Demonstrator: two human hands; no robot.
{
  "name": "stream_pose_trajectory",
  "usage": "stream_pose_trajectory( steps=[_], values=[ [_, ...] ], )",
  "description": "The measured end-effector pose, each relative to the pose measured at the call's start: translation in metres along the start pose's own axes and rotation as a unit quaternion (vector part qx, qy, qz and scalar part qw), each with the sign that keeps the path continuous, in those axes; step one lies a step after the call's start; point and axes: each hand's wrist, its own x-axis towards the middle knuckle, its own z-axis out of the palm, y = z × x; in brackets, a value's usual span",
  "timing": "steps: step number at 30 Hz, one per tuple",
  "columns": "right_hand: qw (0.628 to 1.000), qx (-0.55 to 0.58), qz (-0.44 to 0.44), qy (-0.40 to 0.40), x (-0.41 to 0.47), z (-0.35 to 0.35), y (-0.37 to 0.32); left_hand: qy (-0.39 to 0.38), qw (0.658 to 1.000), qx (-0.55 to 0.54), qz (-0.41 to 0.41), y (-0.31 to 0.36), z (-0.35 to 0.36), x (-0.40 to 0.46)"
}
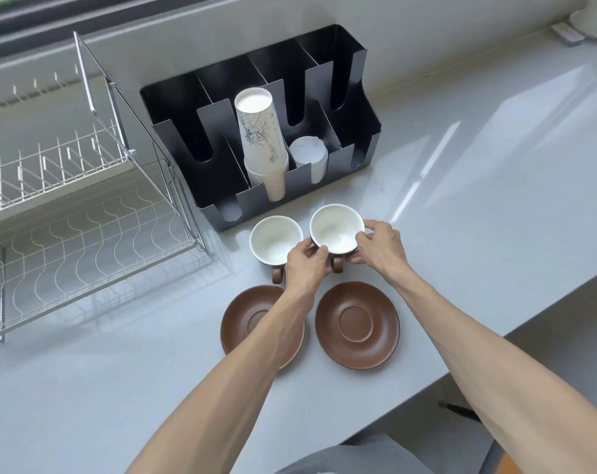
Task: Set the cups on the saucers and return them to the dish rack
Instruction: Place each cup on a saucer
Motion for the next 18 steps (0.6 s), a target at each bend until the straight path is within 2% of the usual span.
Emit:
stream_pose_trajectory(
  steps=[6, 18],
  values=[
    [1.0, 0.018, -0.018, 0.009, -0.025, -0.016, -0.006, 0.028, 1.0, -0.013, -0.001, 0.006, -0.007, -0.008],
    [1.0, 0.005, -0.024, 0.005, -0.095, -0.031, 0.027, -0.055, 0.998, 0.024, 0.009, -0.015, -0.026, -0.064]
  ],
)
